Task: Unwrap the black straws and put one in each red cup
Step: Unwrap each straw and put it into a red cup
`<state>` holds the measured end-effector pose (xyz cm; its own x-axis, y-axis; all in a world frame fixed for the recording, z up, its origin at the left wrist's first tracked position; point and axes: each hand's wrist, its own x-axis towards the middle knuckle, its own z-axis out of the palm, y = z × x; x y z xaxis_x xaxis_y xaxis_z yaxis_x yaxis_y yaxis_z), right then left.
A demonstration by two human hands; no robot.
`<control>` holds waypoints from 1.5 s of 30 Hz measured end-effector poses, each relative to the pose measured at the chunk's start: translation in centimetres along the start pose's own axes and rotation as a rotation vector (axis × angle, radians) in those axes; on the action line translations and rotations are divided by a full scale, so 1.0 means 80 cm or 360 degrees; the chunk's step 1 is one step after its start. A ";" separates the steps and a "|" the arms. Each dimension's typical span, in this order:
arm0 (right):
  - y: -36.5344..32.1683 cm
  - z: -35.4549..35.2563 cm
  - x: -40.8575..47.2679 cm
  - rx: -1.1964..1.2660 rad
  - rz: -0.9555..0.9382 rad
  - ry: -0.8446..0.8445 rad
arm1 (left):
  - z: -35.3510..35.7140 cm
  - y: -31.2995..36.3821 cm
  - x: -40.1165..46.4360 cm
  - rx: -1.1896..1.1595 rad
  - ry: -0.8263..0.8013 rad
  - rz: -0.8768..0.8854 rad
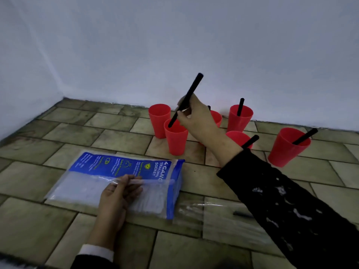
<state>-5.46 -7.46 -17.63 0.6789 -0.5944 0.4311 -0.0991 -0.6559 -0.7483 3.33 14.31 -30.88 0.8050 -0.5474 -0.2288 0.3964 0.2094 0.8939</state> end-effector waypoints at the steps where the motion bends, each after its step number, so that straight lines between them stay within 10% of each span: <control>1: 0.010 0.009 0.005 -0.0056 0.0043 -0.0043 | -0.002 0.000 0.000 0.0002 0.0001 0.0011; 22: -0.011 -0.072 -0.097 -0.0186 0.0134 -0.0330 | 0.027 0.050 -0.030 0.0204 -0.0227 0.0049; 35: 0.108 -0.175 -0.297 -0.0101 0.0918 0.0169 | 0.132 -0.030 -0.105 0.0578 -0.0785 -0.0926; 45: 0.126 -0.164 -0.306 -0.0826 0.0769 -0.0433 | 0.119 0.008 -0.088 0.1056 -0.1239 -0.1105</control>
<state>-32.65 -5.61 -29.10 0.6220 -0.7794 -0.0745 -0.7148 -0.5265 -0.4602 -6.27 10.60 -25.01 -0.0533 -0.7623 -0.6450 0.1515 -0.6446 0.7493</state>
